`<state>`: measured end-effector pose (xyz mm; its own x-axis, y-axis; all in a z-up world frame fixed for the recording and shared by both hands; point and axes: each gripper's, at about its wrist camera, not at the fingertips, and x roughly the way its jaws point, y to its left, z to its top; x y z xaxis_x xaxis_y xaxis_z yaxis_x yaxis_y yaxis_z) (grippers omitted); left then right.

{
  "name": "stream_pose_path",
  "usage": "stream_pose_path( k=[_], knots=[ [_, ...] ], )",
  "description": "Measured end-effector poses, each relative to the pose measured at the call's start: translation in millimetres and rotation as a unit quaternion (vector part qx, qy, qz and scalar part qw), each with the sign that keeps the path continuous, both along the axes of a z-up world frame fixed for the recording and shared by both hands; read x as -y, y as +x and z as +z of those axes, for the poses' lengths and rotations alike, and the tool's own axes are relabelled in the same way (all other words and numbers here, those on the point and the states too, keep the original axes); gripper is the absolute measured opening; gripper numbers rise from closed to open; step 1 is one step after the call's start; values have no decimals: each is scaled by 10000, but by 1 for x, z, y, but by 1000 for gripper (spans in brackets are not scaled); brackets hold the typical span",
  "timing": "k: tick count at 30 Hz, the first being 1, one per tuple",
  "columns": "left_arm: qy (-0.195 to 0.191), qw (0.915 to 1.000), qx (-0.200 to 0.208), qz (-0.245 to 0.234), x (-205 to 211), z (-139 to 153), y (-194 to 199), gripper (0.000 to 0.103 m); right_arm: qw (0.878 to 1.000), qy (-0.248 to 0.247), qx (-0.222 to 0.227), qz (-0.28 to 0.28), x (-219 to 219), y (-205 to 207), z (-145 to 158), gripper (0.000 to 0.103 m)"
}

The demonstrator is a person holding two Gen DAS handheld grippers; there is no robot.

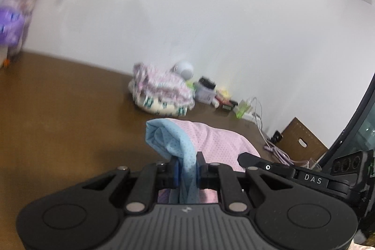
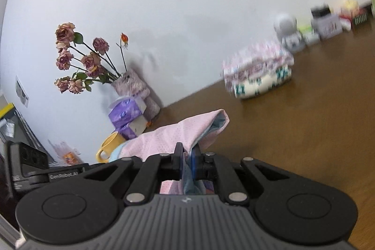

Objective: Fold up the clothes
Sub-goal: 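Lift the pink bundle with both grippers and carry it to the clothes stack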

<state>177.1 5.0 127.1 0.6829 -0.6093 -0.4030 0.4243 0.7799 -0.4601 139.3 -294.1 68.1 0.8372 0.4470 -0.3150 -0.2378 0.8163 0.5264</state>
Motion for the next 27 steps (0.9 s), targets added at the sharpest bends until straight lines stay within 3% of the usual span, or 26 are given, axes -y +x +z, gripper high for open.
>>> stream_pose_path(
  k=[6,11,16,27],
  knots=[
    [432,9959,743,285,25,41,1,12,9971,-525,489,-242,-3,7,40,6],
    [694,9906,1074,485,48,64,11,12,9903,-1005,841,-458,-9,17,68,6],
    [859,9861,1274,634,70,81,27,12,9826,-1373,1070,-651,-11,33,91,6],
    [1156,9798,1427,796,112,103,82,12,9712,-1948,988,-946,8,101,116,6]
  ],
)
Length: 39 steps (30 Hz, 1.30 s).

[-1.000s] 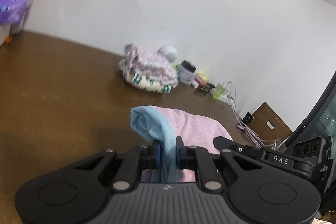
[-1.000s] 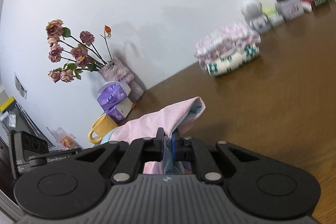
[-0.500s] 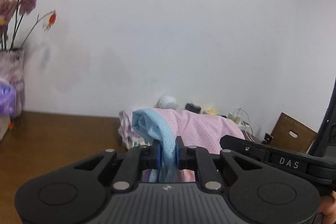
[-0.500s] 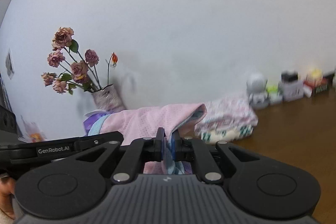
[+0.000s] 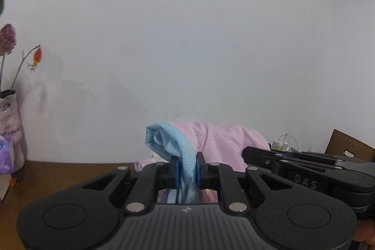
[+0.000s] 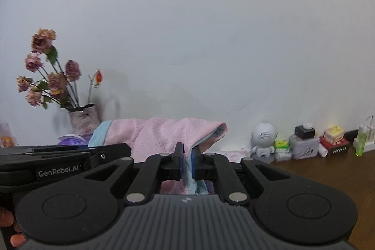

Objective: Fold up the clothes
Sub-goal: 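Lift the pink bundle with both grippers and carry it to the clothes stack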

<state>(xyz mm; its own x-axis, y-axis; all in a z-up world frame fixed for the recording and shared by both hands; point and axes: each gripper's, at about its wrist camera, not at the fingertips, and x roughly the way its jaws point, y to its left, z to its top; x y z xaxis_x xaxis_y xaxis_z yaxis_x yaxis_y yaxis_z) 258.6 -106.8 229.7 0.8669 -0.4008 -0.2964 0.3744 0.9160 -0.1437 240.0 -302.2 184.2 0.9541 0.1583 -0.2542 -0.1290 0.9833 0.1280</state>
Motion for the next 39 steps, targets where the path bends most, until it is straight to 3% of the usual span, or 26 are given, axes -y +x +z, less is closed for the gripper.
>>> stream_pose_path(
  k=[10,22,34,39],
  knots=[
    [203,9995,-187,153,29,-9,67,12,9995,-150,-228,-176,22,80,-8,6],
    [330,9974,-610,218,60,-53,143,12,9967,37,-745,-316,53,171,-46,6],
    [422,9934,-1047,220,71,-95,191,12,9924,104,-1187,-301,55,226,-91,6],
    [375,9910,-1275,169,65,-110,231,12,9900,173,-1355,-355,60,245,-104,6]
  ],
)
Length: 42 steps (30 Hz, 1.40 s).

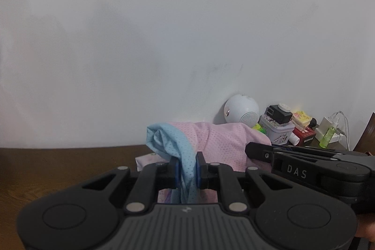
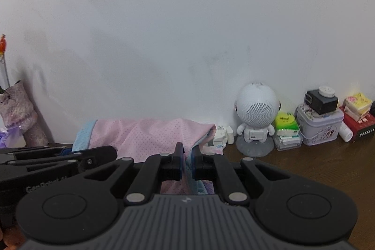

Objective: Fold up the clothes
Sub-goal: 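Lift the pink bundle with both grippers and carry it to the clothes stack, then lower the pink bundle onto the stack and open both grippers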

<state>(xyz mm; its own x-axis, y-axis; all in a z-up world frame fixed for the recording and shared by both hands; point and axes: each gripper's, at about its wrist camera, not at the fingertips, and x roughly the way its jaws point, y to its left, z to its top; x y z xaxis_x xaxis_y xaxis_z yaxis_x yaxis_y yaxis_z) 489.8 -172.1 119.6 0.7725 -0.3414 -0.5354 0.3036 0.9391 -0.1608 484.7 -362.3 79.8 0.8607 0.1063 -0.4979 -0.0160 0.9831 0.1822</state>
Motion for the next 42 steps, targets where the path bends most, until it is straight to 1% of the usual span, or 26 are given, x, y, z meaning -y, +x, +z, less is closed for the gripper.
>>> stream_pose_path(
  k=[3,6,11,13,15,18,21,23,25,31,38,42],
  knots=[
    [-18,9999,-107,3,5,-9,9,12,9999,51,-106,-25,0,8,-10,6],
    [-53,9998,-174,16,-5,-6,8,12,9998,113,-160,-31,1,12,-16,6],
    [-69,9997,-222,59,-8,-9,9,12,9996,196,-190,-44,1,17,-20,6],
    [-131,9996,-244,81,-10,-10,10,14,9995,246,-190,-54,1,18,-21,6],
    [-220,9993,-262,130,-10,-13,13,20,9993,324,-188,-89,2,19,-23,7],
    [-273,9993,-207,150,-11,-15,14,25,9985,504,-126,-171,7,20,-25,9],
    [-350,9991,-182,167,-17,-15,13,29,9977,628,-102,-228,13,19,-26,14],
    [-420,9988,-176,191,-22,-15,13,31,9969,750,-83,-237,19,16,-27,15],
    [-497,9984,-165,219,-28,-14,12,33,9961,842,-38,-256,24,13,-28,19],
    [-596,9978,-145,248,-37,-15,13,33,9961,822,-29,-312,38,7,-29,19],
    [-717,9970,-109,267,-48,-10,13,40,9963,796,-38,-313,35,9,-31,19],
    [-683,9973,-59,275,-56,-9,12,40,9963,797,-35,-325,34,9,-31,19]
  ],
)
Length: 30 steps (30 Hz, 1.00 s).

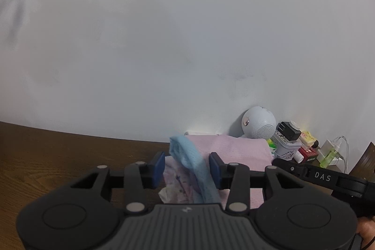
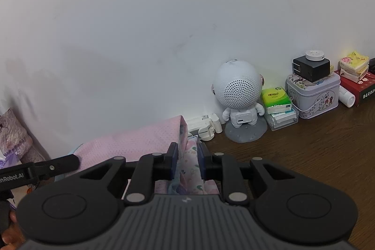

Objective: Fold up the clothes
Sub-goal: 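Lower the pink bundle onto the stack and open both grippers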

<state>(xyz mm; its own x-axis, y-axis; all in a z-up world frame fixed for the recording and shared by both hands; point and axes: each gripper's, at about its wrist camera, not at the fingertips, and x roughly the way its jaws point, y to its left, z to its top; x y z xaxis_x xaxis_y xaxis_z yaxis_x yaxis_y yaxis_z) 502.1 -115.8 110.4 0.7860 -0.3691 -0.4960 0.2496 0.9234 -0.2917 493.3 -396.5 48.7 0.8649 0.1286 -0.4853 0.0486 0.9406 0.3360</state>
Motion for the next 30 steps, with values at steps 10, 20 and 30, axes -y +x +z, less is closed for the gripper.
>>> stream_pose_path(
  k=[10,20,30],
  knots=[
    [25,10000,44,30,-5,-7,-2,48,9999,-53,17,102,1,-2,1,19],
    [253,9988,270,328,-13,-9,-11,67,9997,-189,117,36,7,-10,11,19],
    [453,9956,482,665,-22,-7,-22,85,9991,-318,234,140,7,-28,16,47]
  ],
)
